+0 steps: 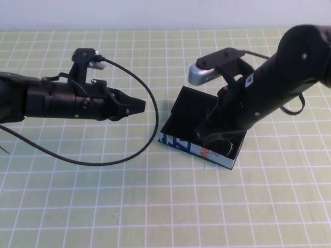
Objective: Take glasses out of glasses case
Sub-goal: Pick up the glasses from the glasses case
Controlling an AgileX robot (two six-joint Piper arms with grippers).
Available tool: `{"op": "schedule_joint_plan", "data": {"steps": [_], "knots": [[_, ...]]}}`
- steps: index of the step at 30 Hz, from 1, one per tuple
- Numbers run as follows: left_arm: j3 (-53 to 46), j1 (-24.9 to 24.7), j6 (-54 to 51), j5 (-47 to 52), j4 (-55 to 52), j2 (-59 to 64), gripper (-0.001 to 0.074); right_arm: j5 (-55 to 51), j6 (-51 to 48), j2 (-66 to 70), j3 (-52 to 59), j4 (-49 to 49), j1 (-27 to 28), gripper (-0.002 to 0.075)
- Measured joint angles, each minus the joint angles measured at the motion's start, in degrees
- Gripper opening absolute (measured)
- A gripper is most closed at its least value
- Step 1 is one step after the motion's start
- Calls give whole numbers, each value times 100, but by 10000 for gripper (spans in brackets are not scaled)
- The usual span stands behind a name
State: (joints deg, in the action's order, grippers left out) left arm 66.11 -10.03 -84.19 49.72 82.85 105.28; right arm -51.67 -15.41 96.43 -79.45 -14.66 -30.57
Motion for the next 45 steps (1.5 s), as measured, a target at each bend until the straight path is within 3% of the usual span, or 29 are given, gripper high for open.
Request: {"op": "schedule_joint_plan", "data": {"steps": [10,20,29,45], "knots": [[0,110,483,83,-575,0,-4,-689,99,374,-774,62,-15,61],[0,110,522,104,-682,0,-4,-1574,-795,1614,-1712,632,-157,66],[0,110,535,7,-693,0,-4,-1321,-1191,2012,-2121,1303,-157,262],[0,110,535,-23,-693,46,-4,-967,-1361,2601,-2581,1581,-66,279]]}}
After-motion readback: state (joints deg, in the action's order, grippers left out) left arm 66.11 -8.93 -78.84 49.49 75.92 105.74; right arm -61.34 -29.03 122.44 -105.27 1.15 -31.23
